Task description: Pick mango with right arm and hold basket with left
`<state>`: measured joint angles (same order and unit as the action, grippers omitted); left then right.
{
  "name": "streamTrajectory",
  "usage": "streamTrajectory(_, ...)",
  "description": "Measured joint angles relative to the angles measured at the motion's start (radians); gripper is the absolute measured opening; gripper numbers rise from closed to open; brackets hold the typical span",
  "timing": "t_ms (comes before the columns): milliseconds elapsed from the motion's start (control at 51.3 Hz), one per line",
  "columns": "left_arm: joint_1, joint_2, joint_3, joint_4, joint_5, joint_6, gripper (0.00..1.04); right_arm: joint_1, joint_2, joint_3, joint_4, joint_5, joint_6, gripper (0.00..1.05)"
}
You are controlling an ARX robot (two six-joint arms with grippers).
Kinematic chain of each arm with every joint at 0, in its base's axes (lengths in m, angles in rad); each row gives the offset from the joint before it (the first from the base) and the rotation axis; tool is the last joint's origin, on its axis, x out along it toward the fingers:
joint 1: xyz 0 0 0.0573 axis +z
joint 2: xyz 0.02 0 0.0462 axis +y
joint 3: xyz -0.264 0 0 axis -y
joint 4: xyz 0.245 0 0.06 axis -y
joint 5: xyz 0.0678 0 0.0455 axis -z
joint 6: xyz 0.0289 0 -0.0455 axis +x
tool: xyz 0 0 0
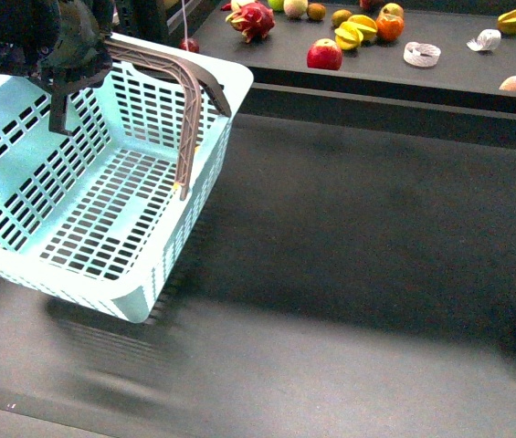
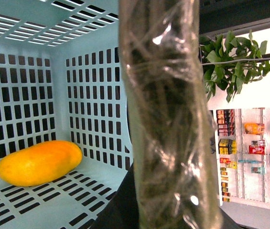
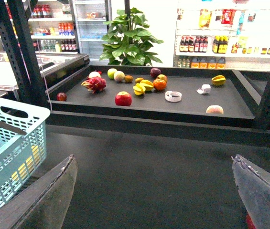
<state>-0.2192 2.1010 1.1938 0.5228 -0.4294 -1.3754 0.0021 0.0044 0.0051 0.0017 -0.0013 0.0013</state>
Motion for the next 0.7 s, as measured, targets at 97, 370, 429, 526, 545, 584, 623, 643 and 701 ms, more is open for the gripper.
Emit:
streamTrajectory(97, 0.011, 0.036, 0.033, -0.02, 0.006, -0.042, 0.08, 0.0, 0.0, 0.0, 0.0, 0.0, 0.0, 0.97)
streamTrajectory(370, 0.019, 0.115, 0.093, -0.053, 0.019, -0.078, 0.08, 0.0, 0.0, 0.0, 0.0, 0.0, 0.0, 0.97)
streamTrajectory(429, 0.021, 0.117, 0.098, -0.056, 0.019, -0.085, 0.17, 0.0, 0.0, 0.0, 0.0, 0.0, 0.0, 0.97)
streamTrajectory(526, 0.024, 0.118, 0.114, -0.086, 0.017, -0.087, 0.34, 0.0, 0.0, 0.0, 0.0, 0.0, 0.0, 0.97)
streamTrajectory(545, 0.024, 0.118, 0.116, -0.093, 0.017, -0.086, 0.38, 0.0, 0.0, 0.0, 0.0, 0.0, 0.0, 0.97)
streamTrajectory(584, 0.024, 0.117, 0.119, -0.111, 0.013, -0.085, 0.46, 0.0, 0.0, 0.0, 0.0, 0.0, 0.0, 0.97)
streamTrajectory(623, 0.025, 0.116, 0.117, -0.13, 0.01, -0.081, 0.57, 0.0, 0.0, 0.0, 0.0, 0.0, 0.0, 0.97)
streamTrajectory(643, 0.025, 0.113, 0.114, -0.13, 0.01, -0.076, 0.6, 0.0, 0.0, 0.0, 0.0, 0.0, 0.0, 0.97)
streamTrajectory(701, 0.024, 0.087, 0.085, -0.129, 0.014, -0.055, 0.75, 0.0, 0.0, 0.0, 0.0, 0.0, 0.0, 0.97)
